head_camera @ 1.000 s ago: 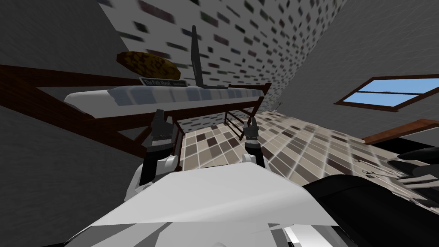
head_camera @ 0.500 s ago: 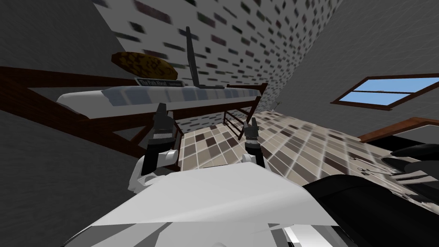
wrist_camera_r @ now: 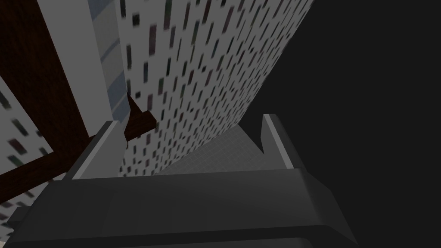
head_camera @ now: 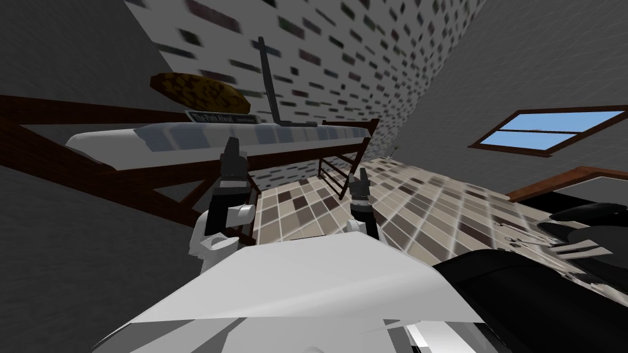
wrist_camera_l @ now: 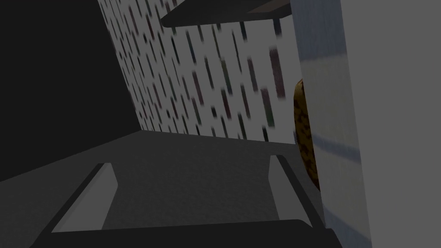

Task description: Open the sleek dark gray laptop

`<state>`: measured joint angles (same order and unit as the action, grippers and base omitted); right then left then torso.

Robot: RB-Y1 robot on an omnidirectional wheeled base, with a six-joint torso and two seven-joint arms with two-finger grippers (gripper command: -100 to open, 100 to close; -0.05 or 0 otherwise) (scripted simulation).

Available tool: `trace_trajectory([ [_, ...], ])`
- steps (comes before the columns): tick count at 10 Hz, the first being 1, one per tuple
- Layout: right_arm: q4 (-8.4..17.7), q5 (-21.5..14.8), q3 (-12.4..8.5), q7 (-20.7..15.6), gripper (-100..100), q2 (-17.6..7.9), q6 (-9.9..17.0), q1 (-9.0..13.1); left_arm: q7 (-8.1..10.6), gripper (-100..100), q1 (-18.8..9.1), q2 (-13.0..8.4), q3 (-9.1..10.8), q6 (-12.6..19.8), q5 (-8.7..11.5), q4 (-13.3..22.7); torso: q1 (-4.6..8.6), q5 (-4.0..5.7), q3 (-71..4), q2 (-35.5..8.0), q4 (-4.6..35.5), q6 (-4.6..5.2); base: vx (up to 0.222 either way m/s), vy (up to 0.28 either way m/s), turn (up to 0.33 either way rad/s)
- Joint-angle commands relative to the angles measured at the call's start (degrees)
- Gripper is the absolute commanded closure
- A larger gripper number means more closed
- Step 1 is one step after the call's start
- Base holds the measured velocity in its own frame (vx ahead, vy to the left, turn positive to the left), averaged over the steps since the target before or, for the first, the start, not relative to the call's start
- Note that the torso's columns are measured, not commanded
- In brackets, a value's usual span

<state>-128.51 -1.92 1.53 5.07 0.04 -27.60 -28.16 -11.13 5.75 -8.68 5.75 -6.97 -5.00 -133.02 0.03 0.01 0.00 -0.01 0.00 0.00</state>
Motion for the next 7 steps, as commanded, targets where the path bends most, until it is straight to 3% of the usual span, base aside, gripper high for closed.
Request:
trace_trajectory([
  [1, 0.0, 0.0, 0.0, 0.0, 0, 0.0, 0.0, 0.0, -1.39, -100, -4.7, -0.2, 0.49, 3.0, -0.6, 0.6, 0.01, 0.00, 0.0, 0.0, 0.0, 0.00, -0.011, -0.059, -0.014],
  [2, 0.0, 0.0, 0.0, 0.0, 0, 0.0, 0.0, 0.0, -1.39, -100, -5.4, -0.2, 0.49, 3.0, -0.6, 0.6, -0.03, -0.01, 0.0, 0.0, 0.0, -0.01, -0.003, -0.025, 0.004],
  [3, 0.0, 0.0, 0.0, 0.0, 0, 0.0, 0.0, 0.0, -2.52, -100, -7.4, -0.4, 1.17, 5.7, -1.1, 1.3, -0.15, -0.04, 0.0, 0.0, 0.0, -0.01, -0.004, -0.044, -0.031],
  [5, 0.0, 0.0, 0.0, 0.0, 0, 0.0, 0.0, 0.0, -2.52, -100, -9.6, -0.4, 1.17, 5.9, -1.1, 1.3, -0.03, -0.01, 0.0, 0.0, 0.0, 0.00, -0.003, -0.034, -0.006],
  [6, 0.0, 0.0, 0.0, 0.0, 0, 0.0, 0.0, 0.0, -3.71, -100, -11.8, -0.6, 1.89, 8.8, -1.6, 2.1, -0.07, -0.02, 0.0, 0.0, 0.0, -0.01, -0.005, -0.054, -0.035],
  [7, 0.0, 0.0, 0.0, 0.0, 0, 0.0, 0.0, 0.0, -3.71, -100, -13.2, -0.6, 1.89, 8.9, -1.6, 2.1, 0.03, -0.01, 0.0, 0.0, 0.0, 0.01, -0.002, -0.053, -0.011],
])
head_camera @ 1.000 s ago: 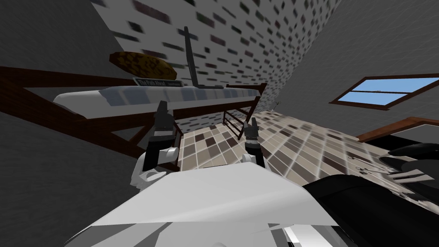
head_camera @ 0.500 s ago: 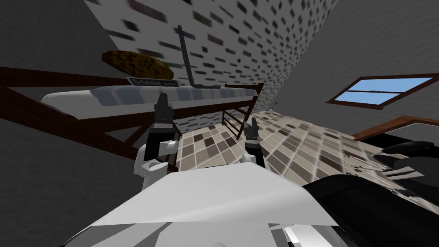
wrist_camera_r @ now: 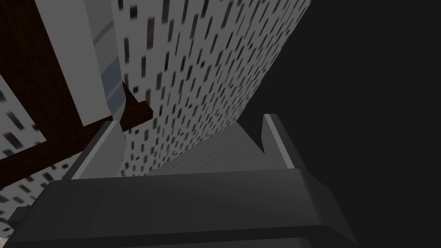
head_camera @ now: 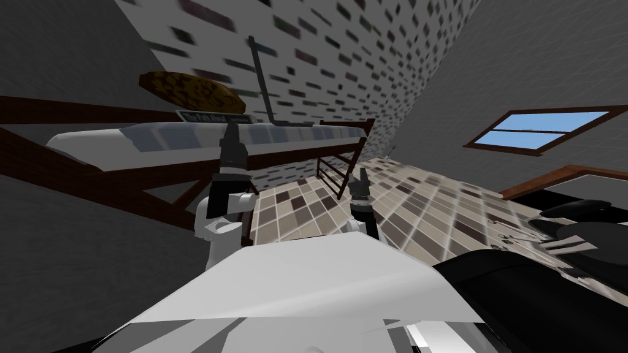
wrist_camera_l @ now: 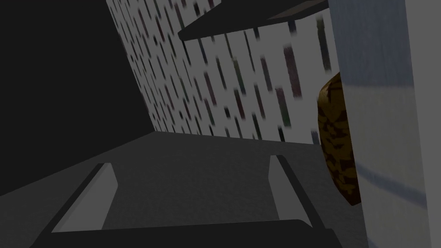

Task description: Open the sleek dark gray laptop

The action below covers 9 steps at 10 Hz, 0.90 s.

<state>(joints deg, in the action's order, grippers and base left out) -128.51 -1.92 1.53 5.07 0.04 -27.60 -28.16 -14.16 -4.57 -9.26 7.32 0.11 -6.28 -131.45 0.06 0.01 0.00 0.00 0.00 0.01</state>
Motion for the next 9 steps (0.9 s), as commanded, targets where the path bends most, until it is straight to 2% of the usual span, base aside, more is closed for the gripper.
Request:
trace_trajectory([
  [1, 0.0, 0.0, 0.0, 0.0, 0, 0.0, 0.0, 0.0, -0.68, -100, -3.7, -0.1, 0.32, 1.8, -0.3, 0.6, 0.01, 0.02, 0.0, 0.0, 0.0, -0.01, 0.002, -0.021, 0.004],
  [2, 0.0, 0.0, 0.0, 0.0, 0, 0.0, 0.0, 0.0, -1.92, -100, -6.1, -0.2, 1.09, 4.4, -0.8, 1.5, -0.11, -0.01, 0.0, 0.0, 0.0, -0.01, 0.004, -0.042, -0.029],
  [4, 0.0, 0.0, 0.0, 0.0, 0, 0.0, 0.0, 0.0, -1.92, -100, -8.3, -0.2, 1.09, 5.0, -0.8, 1.5, -0.04, 0.00, 0.0, 0.0, 0.0, -0.01, -0.002, -0.038, -0.006],
  [5, 0.0, 0.0, 0.0, 0.0, 0, 0.0, 0.0, 0.0, -3.19, -100, -10.5, -0.4, 1.90, 7.6, -1.4, 2.5, -0.10, -0.01, 0.0, 0.0, 0.0, -0.01, 0.003, -0.050, -0.025],
  [7, 0.0, 0.0, 0.0, 0.0, 0, 0.0, 0.0, 0.0, -3.19, -100, -13.0, -0.4, 1.90, 8.3, -1.4, 2.5, 0.01, 0.01, 0.0, 0.0, 0.0, -0.01, 0.002, -0.043, -0.005],
  [8, 0.0, 0.0, 0.0, 0.0, 0, 0.0, 0.0, 0.0, -4.50, -100, -15.0, -0.5, 2.74, 10.9, -2.1, 3.7, -0.11, -0.01, 0.0, 0.0, 0.0, -0.01, -0.001, -0.041, -0.031],
  [9, 0.0, 0.0, 0.0, 0.0, 0, 0.0, 0.0, 0.0, -4.50, -100, -16.8, -0.5, 2.74, 11.8, -2.1, 3.7, -0.08, -0.02, 0.0, 0.0, 0.0, 0.00, 0.002, -0.048, -0.012],
])
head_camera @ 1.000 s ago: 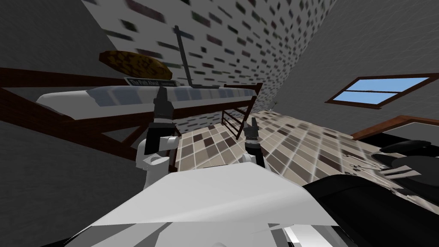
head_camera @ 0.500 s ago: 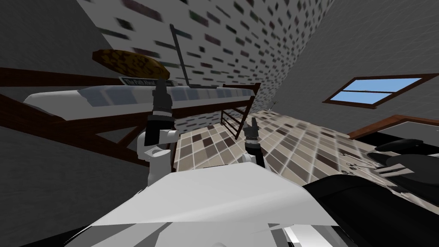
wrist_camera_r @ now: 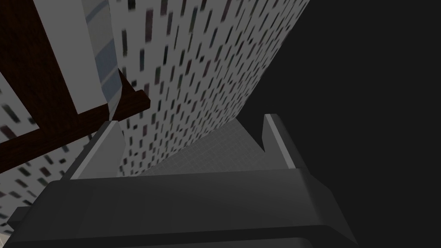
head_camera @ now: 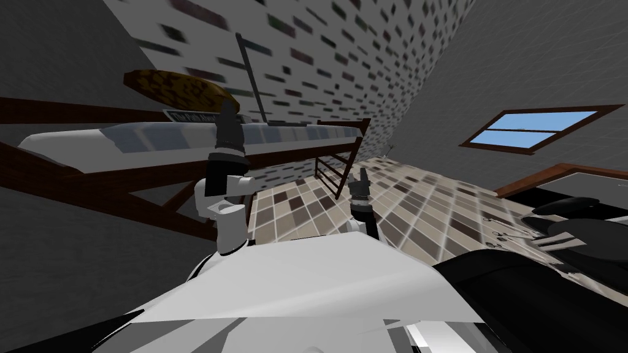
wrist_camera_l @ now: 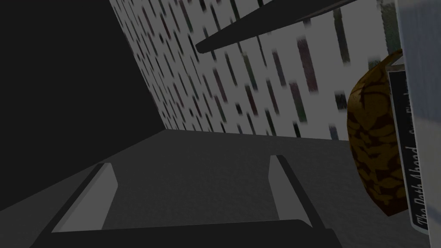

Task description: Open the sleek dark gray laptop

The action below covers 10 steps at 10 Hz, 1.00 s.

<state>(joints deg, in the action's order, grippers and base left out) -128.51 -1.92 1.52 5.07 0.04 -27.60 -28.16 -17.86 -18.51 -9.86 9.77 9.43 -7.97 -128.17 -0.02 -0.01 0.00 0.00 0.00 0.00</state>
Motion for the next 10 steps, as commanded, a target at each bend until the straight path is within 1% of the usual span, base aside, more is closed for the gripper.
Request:
trace_trajectory([
  [1, 0.0, 0.0, 0.0, 0.0, 0, 0.0, 0.0, 0.0, -0.80, -100, -3.8, 0.1, 0.29, 2.5, -0.4, 0.4, 0.04, 0.02, 0.0, 0.0, 0.0, -0.01, 0.006, -0.023, 0.007],
  [2, 0.0, 0.0, 0.0, 0.0, 0, 0.0, 0.0, 0.0, -2.14, -100, -5.8, -0.1, 1.16, 5.0, -1.1, 1.7, -0.03, 0.00, 0.0, 0.0, 0.0, -0.01, 0.007, -0.043, -0.030],
  [3, 0.0, 0.0, 0.0, 0.0, 0, 0.0, 0.0, 0.0, -2.14, -100, -7.2, -0.1, 1.16, 6.0, -1.1, 1.7, 0.03, 0.01, 0.0, 0.0, 0.0, 0.00, 0.006, -0.047, -0.006],
  [4, 0.0, 0.0, 0.0, 0.0, 0, 0.0, 0.0, 0.0, -2.14, -100, -8.6, -0.1, 1.16, 6.0, -1.1, 1.7, 0.05, 0.02, 0.0, 0.0, 0.0, 0.00, 0.005, -0.025, 0.006],
  [5, 0.0, 0.0, 0.0, 0.0, 0, 0.0, 0.0, 0.0, -3.49, -100, -10.3, -0.2, 2.07, 8.1, -1.8, 3.1, -0.01, 0.01, 0.0, 0.0, 0.0, -0.01, 0.007, -0.042, -0.021],
  [7, 0.0, 0.0, 0.0, 0.0, 0, 0.0, 0.0, 0.0, -3.49, -100, -13.1, -0.2, 2.07, 9.6, -1.8, 3.1, 0.04, 0.02, 0.0, 0.0, 0.0, -0.01, 0.012, -0.033, -0.002],
  [8, 0.0, 0.0, 0.0, 0.0, 0, 0.0, 0.0, 0.0, -3.49, -100, -13.5, -0.2, 2.07, 9.6, -1.8, 3.1, -0.01, 0.01, 0.0, 0.0, 0.0, 0.00, 0.006, -0.008, -0.001],
  [9, 0.0, 0.0, 0.0, 0.0, 0, 0.0, 0.0, 0.0, -4.86, -100, -15.9, -0.4, 3.00, 12.5, -2.6, 4.7, -0.07, -0.01, 0.0, 0.0, 0.0, -0.01, 0.007, -0.039, -0.016],
  [10, 0.0, 0.0, 0.0, 0.0, 0, 0.0, 0.0, 0.0, -4.86, -100, -17.8, -0.4, 3.00, 13.4, -2.6, 4.7, 0.05, 0.01, 0.0, 0.0, 0.0, 0.00, 0.010, -0.043, -0.007],
])
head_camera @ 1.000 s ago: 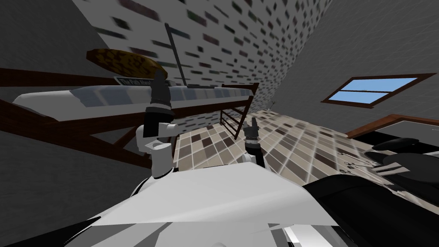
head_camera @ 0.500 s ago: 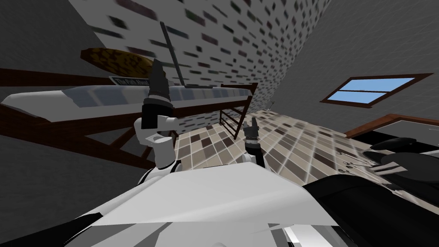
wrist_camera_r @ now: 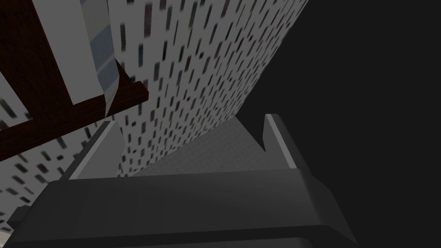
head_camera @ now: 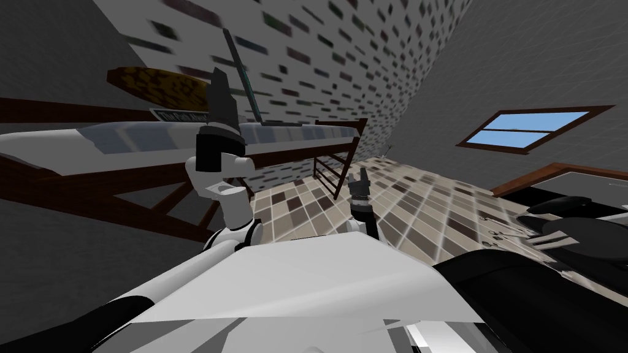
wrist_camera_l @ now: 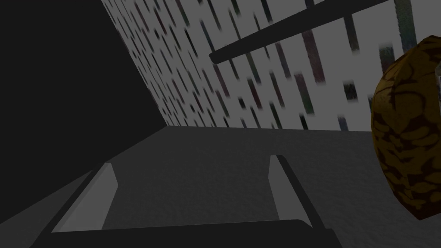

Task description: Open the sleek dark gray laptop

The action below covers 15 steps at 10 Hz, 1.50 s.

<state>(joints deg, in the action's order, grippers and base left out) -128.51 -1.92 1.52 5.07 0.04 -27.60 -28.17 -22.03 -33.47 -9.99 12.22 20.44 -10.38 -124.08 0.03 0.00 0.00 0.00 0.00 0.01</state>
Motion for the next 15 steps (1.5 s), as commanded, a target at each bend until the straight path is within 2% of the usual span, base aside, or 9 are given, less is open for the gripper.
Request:
trace_trajectory([
  [1, 0.0, 0.0, 0.0, 0.0, 0, 0.0, 0.0, 0.0, -2.06, -100, -4.8, -0.5, 1.51, 4.5, -1.0, 2.3, 0.04, 0.02, 0.0, 0.0, 0.0, -0.01, 0.030, -0.052, -0.013],
  [3, 0.0, 0.0, 0.0, 0.0, 0, 0.0, 0.0, 0.0, -2.06, -100, -8.0, -0.5, 1.51, 6.2, -1.0, 2.3, 0.01, 0.01, 0.0, 0.1, 0.0, -0.01, 0.019, -0.036, 0.000],
  [4, 0.0, 0.0, 0.0, 0.0, 0, 0.0, 0.0, 0.0, -3.45, -100, -9.9, -0.8, 2.50, 8.5, -1.8, 4.0, -0.10, -0.01, 0.0, 0.0, 0.0, -0.01, 0.022, -0.032, -0.013],
  [6, 0.0, 0.0, 0.0, 0.0, 0, 0.0, 0.0, 0.0, -3.45, -100, -13.2, -0.8, 2.50, 10.1, -1.8, 4.0, -0.07, -0.01, 0.0, 0.0, 0.0, -0.01, 0.019, -0.025, 0.000],
  [7, 0.0, 0.0, 0.0, 0.0, 0, 0.0, 0.0, 0.0, -4.84, -100, -15.1, -1.1, 3.51, 12.3, -2.7, 5.9, -0.08, -0.01, 0.0, 0.0, 0.0, -0.01, 0.024, -0.042, -0.007],
  [9, 0.0, 0.0, 0.0, 0.0, 0, 0.0, 0.0, 0.0, -4.84, -100, -18.0, -1.1, 3.51, 14.0, -2.7, 5.9, 0.02, 0.02, 0.0, 0.0, 0.0, 0.00, 0.018, -0.026, 0.002],
  [10, 0.0, 0.0, 0.0, 0.0, 0, 0.0, 0.0, 0.0, -6.22, -100, -19.7, -1.4, 4.54, 16.2, -3.7, 7.9, -0.07, -0.01, 0.0, 0.0, 0.0, -0.01, 0.029, -0.027, -0.005],
  [13, 0.0, 0.0, 0.0, 0.0, 0, 0.0, 0.0, 0.0, -7.59, -100, -24.9, -1.8, 5.59, 20.5, -4.6, 10.0, -0.07, 0.00, 0.0, 0.0, 0.0, 0.00, 0.031, -0.019, 0.002],
  [15, 0.0, 0.0, 0.0, 0.0, 0, 0.0, 0.0, 0.0, -7.59, -100, -27.4, -1.8, 5.59, 21.9, -4.6, 10.0, 0.01, 0.01, 0.0, 0.0, 0.0, 0.00, 0.027, -0.022, 0.004],
])
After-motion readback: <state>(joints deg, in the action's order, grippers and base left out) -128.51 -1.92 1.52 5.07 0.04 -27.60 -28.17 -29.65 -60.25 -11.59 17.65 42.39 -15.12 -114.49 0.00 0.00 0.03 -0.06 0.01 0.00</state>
